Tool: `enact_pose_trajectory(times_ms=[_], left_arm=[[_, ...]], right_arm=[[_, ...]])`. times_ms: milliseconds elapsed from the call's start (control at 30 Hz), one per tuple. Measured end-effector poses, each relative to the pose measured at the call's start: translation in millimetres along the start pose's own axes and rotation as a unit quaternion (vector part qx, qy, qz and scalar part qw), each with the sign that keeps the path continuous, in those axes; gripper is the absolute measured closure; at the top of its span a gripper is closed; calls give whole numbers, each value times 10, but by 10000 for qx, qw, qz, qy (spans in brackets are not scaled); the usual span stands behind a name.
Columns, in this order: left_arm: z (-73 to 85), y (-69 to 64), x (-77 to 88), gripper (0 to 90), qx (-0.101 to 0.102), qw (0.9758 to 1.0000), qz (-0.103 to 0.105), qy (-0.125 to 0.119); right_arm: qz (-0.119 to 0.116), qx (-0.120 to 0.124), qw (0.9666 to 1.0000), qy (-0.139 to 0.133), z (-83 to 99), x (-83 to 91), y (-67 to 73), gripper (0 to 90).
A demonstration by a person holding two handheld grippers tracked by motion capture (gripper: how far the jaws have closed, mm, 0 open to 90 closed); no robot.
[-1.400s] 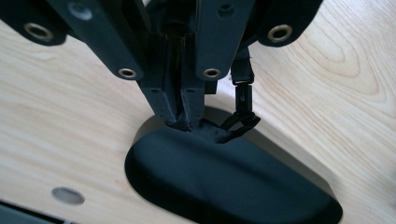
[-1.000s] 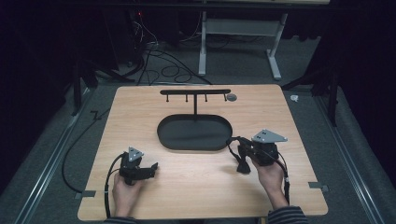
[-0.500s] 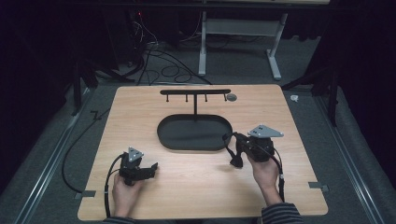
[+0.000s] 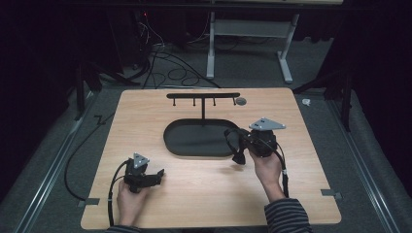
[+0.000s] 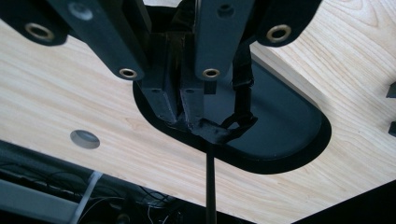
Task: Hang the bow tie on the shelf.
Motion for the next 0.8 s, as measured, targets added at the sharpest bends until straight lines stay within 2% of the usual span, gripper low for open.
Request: enact_pose_trajectory(times_ms=[100, 333, 500, 667, 800], left_arm=[[-10, 2, -10, 165, -14, 10000, 5, 1], [-20, 5, -19, 170, -10, 10000, 20, 6], [-20, 5, -19, 170, -13, 10000, 17, 9], [-18, 5, -18, 170, -28, 10000, 15, 20], [-19, 5, -19, 170, -24, 10000, 11, 10]], right_arm=[[20, 76, 10000, -38, -42, 6, -23, 873], [-34, -10, 9999, -142, -130, 6, -113, 873], [-35, -9, 9997, -226, -228, -29, -142, 873], [-64, -151, 9993, -325, -313, -93, -148, 873], [-52, -165, 9992, -365, -384, -109, -175, 873]])
Point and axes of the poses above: each handheld gripper's, and its own axes: x roughly backward along the jaws, z roughly out of its underside, y roughly to its left, the point moved 10 cm from there along -x, roughly forward along the jaws, and after that the axes turned 1 degree about -x, right-handed, at the moved point
